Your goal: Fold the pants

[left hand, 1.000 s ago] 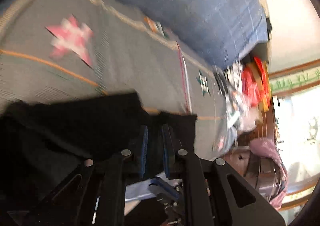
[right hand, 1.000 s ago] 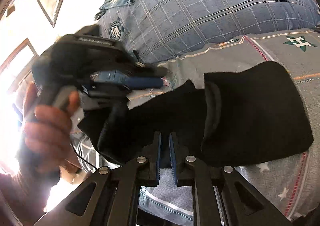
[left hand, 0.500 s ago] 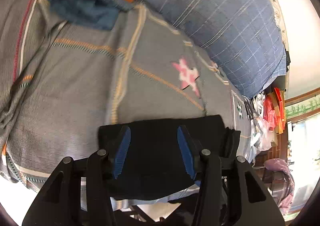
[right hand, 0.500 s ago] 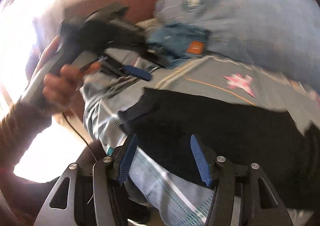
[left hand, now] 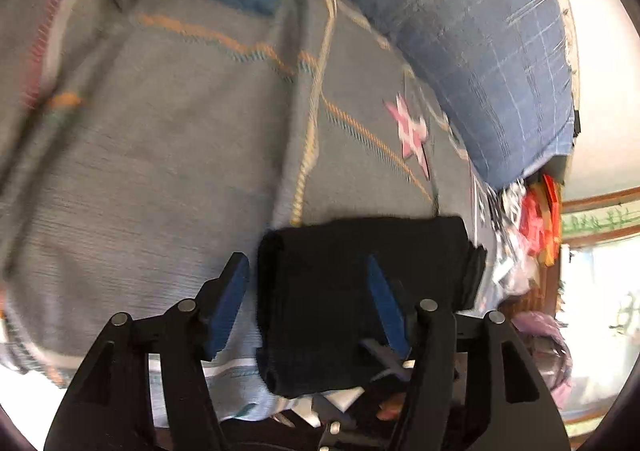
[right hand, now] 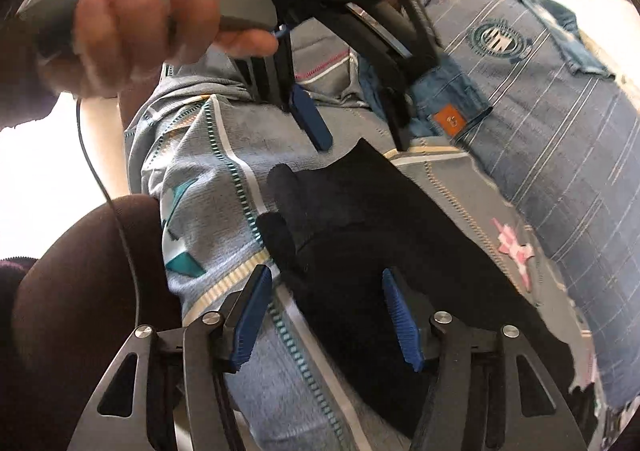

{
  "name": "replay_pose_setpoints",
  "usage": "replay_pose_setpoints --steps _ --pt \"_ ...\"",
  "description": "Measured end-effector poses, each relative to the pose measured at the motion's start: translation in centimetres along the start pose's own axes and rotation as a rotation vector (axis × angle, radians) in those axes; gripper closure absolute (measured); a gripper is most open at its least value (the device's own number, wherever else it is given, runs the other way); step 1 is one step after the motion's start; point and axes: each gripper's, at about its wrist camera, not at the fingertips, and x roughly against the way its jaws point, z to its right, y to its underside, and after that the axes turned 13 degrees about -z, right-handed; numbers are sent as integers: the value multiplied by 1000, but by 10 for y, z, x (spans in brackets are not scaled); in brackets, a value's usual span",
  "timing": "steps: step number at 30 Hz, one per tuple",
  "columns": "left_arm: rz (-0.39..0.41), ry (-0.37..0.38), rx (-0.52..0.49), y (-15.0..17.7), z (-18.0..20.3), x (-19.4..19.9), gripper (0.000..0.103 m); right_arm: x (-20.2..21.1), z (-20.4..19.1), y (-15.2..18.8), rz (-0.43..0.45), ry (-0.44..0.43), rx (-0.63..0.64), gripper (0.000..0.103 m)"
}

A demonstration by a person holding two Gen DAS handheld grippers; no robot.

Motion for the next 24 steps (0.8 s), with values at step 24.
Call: replay_pose_setpoints --steps 24 --pt "90 69 -74 28 134 -9 85 75 121 51 198 -324 -532 89"
